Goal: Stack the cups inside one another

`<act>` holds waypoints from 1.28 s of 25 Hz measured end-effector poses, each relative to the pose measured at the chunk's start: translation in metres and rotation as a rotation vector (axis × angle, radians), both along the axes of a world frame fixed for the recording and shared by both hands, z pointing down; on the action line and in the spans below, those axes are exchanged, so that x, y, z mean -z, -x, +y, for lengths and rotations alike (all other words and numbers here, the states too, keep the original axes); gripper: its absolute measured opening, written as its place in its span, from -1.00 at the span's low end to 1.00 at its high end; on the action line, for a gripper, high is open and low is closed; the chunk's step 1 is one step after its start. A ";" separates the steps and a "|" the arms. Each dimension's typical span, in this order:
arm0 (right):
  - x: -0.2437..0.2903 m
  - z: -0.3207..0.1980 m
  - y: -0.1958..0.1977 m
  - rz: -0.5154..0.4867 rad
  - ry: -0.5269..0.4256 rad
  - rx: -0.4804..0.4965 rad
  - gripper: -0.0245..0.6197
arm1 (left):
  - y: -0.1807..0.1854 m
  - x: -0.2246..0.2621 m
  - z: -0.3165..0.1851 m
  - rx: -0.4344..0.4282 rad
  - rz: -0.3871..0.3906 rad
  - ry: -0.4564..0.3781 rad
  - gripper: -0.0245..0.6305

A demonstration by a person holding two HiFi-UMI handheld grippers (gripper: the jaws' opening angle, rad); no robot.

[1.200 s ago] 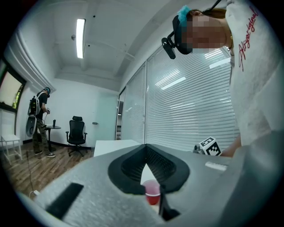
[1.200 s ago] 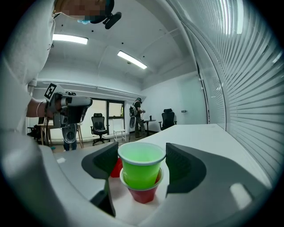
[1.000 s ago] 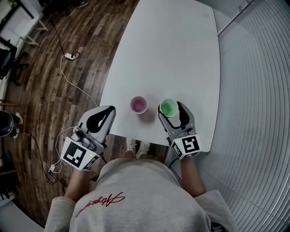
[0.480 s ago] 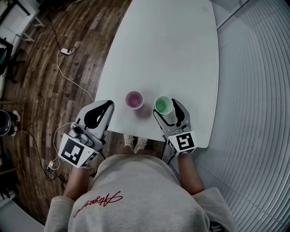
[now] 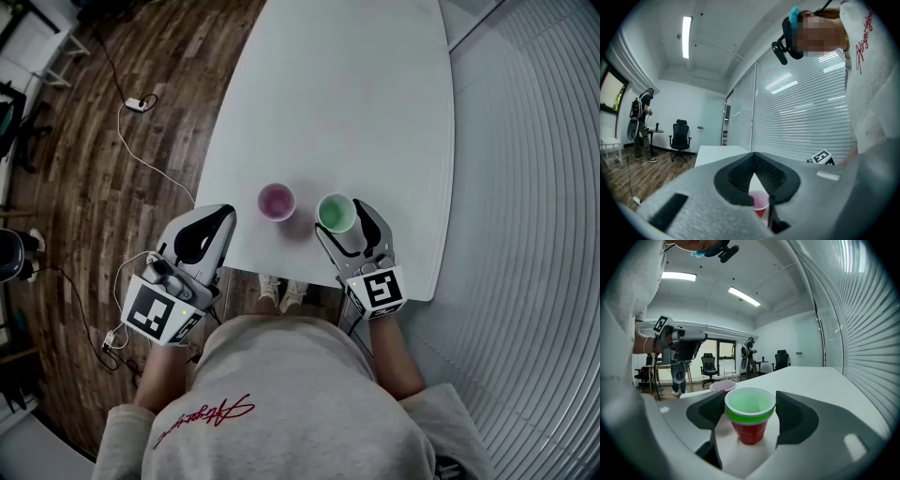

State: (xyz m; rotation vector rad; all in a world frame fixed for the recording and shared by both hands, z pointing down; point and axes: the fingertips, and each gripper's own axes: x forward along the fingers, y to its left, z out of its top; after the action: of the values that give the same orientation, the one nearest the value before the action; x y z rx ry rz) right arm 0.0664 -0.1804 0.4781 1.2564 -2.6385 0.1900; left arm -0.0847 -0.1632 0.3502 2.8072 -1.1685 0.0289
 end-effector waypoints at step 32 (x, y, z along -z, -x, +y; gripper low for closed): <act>0.035 0.008 -0.033 -0.134 -0.085 -0.147 -0.17 | -0.021 -0.048 -0.011 -0.088 -0.021 0.060 -0.45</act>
State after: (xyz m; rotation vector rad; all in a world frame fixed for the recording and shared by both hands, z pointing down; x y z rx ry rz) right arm 0.0997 -0.1725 0.4429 1.5177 -2.6915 0.1938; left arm -0.0642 -0.1740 0.3986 2.8108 -1.0292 0.0992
